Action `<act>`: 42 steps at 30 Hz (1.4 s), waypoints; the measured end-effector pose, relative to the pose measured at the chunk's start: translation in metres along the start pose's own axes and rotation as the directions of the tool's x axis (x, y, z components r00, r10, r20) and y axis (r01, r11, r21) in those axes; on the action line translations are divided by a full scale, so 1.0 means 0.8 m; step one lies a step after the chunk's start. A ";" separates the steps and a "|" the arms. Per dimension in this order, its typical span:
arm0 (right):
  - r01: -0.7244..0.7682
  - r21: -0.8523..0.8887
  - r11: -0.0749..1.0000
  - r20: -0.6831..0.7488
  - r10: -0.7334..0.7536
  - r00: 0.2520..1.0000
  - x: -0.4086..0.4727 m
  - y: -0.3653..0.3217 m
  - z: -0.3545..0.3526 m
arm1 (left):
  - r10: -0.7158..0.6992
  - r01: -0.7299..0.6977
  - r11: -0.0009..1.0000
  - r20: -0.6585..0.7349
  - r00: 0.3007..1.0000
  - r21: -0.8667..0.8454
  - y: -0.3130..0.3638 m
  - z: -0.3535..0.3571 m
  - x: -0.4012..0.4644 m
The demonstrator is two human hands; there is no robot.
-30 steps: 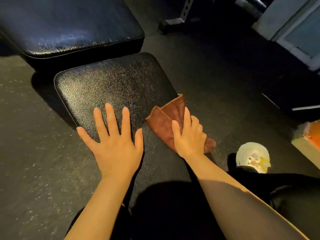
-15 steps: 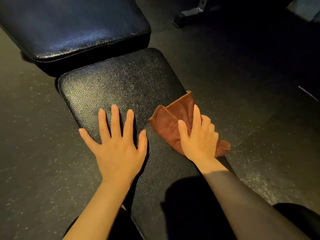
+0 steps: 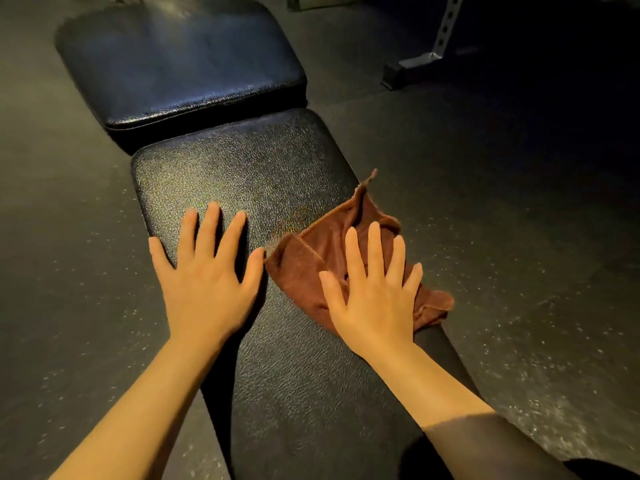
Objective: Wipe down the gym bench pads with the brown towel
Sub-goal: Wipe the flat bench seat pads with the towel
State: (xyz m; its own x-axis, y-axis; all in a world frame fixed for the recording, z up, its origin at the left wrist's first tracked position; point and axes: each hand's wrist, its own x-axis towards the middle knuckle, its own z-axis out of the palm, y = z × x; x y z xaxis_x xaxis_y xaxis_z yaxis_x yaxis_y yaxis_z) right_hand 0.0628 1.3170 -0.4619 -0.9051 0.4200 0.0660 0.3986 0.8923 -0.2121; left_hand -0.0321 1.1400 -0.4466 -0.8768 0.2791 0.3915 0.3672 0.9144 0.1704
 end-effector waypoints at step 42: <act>0.772 -0.019 0.635 0.026 -0.772 0.635 0.016 -0.152 0.018 | -0.135 0.081 0.972 0.239 0.962 0.222 -0.047 -0.188 -0.095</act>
State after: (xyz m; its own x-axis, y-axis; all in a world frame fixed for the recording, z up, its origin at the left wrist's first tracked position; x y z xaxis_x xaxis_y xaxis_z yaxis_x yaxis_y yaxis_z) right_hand 0.0004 1.2117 -0.4495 -0.8864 -0.4263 0.1806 -0.4433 0.8940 -0.0649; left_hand 0.0675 1.0404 -0.3466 -0.9669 0.2149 0.1375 0.2166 0.9763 -0.0032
